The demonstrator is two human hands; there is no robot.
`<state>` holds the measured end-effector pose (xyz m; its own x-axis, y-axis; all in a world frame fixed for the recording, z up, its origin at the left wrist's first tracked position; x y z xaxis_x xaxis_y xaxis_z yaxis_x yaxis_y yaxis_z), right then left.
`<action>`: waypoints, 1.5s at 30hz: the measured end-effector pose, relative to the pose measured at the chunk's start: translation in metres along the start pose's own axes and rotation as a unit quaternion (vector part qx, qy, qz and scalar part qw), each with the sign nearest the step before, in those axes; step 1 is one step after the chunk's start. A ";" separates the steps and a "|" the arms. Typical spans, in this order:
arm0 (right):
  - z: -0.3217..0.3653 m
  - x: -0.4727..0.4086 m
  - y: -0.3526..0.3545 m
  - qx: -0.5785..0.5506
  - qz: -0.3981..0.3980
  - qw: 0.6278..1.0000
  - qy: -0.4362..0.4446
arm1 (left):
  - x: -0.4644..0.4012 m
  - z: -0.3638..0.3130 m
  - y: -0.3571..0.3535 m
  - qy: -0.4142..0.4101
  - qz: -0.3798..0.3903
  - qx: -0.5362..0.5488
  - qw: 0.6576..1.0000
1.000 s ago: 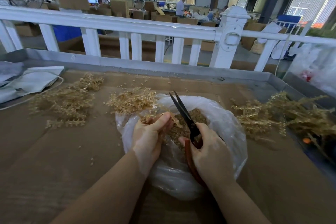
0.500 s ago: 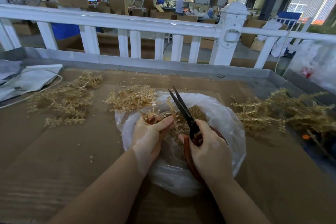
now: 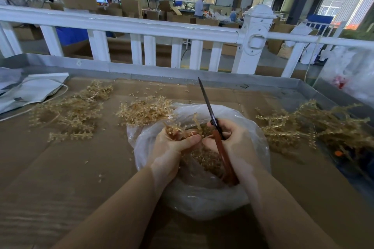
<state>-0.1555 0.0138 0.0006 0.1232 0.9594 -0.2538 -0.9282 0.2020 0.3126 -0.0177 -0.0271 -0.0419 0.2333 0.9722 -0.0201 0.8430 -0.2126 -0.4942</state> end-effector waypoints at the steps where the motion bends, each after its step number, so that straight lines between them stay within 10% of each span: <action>1: 0.000 0.000 0.000 0.005 -0.001 1.000 -0.002 | 0.001 0.000 0.000 0.001 0.008 -0.010 1.000; 14: 0.022 0.022 0.005 0.249 -0.047 0.963 0.092 | -0.007 -0.014 -0.002 0.092 -0.065 0.108 0.988; 22: 0.003 0.029 -0.011 0.288 0.007 0.956 0.058 | -0.012 -0.030 -0.014 0.123 -0.088 0.266 0.952; 45: 0.002 0.031 -0.018 0.285 0.030 0.956 0.061 | -0.002 -0.022 -0.021 0.176 -0.102 0.243 0.948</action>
<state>-0.1343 0.0407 -0.0111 0.0019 0.9494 -0.3139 -0.5858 0.2555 0.7691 -0.0251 -0.0271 -0.0128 0.3089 0.8765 0.3693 0.5855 0.1307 -0.8001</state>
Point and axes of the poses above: each hand's wrist, its own x-axis away from the middle knuckle, its own y-axis out of the back of the hand, z = x × y, the point moved 2 cm from there along -x, towards the middle knuckle, and after that the axes turned 3 degrees about z, right-handed, at the moved point
